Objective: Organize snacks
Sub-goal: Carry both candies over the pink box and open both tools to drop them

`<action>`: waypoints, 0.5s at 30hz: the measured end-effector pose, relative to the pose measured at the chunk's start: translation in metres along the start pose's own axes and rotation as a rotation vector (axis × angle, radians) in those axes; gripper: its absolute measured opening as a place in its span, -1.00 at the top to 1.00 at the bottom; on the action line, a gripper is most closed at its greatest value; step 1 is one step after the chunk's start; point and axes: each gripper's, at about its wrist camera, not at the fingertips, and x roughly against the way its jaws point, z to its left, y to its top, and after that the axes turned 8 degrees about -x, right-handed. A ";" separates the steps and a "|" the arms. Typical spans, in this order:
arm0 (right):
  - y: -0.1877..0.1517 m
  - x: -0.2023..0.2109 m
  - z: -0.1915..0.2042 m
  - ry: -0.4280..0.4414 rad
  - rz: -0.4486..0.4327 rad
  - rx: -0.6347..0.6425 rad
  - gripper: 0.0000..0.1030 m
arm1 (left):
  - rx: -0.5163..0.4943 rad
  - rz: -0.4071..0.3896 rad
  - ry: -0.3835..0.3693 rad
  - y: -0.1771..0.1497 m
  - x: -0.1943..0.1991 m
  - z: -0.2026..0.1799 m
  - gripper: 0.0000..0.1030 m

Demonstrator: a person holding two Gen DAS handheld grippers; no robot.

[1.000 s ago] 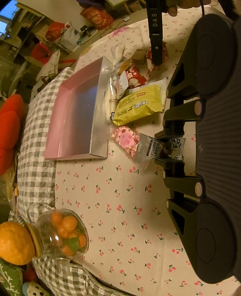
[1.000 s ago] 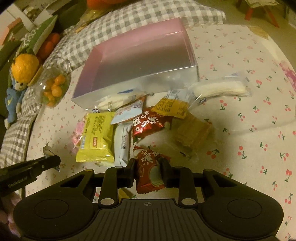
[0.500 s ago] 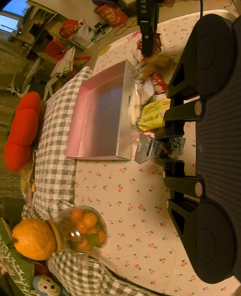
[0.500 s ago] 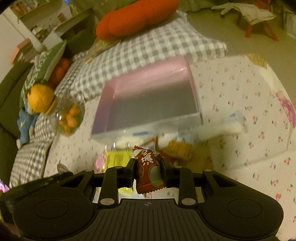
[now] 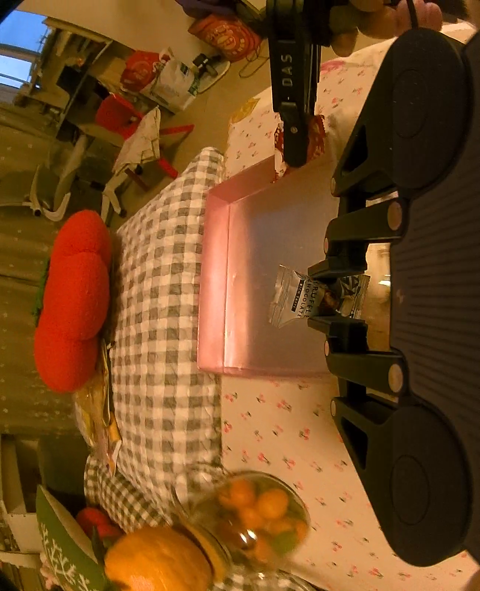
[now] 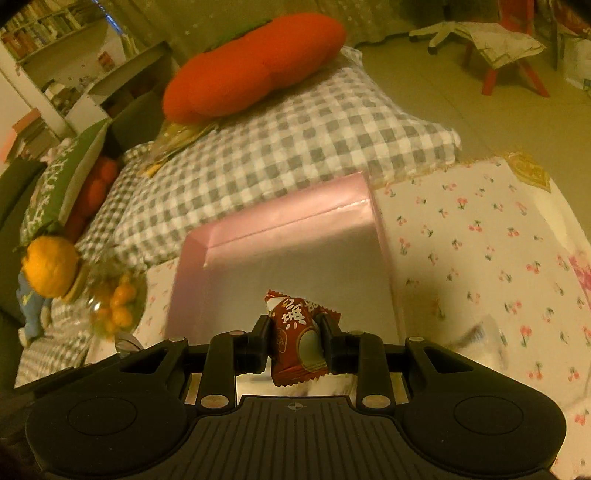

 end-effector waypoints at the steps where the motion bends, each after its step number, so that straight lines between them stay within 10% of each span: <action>1: 0.003 -0.006 -0.002 -0.003 0.001 -0.003 0.45 | -0.003 0.003 0.008 0.003 -0.007 0.000 0.64; 15: 0.022 -0.070 -0.015 -0.053 0.016 0.033 0.45 | -0.062 0.038 0.076 0.021 -0.081 -0.002 0.64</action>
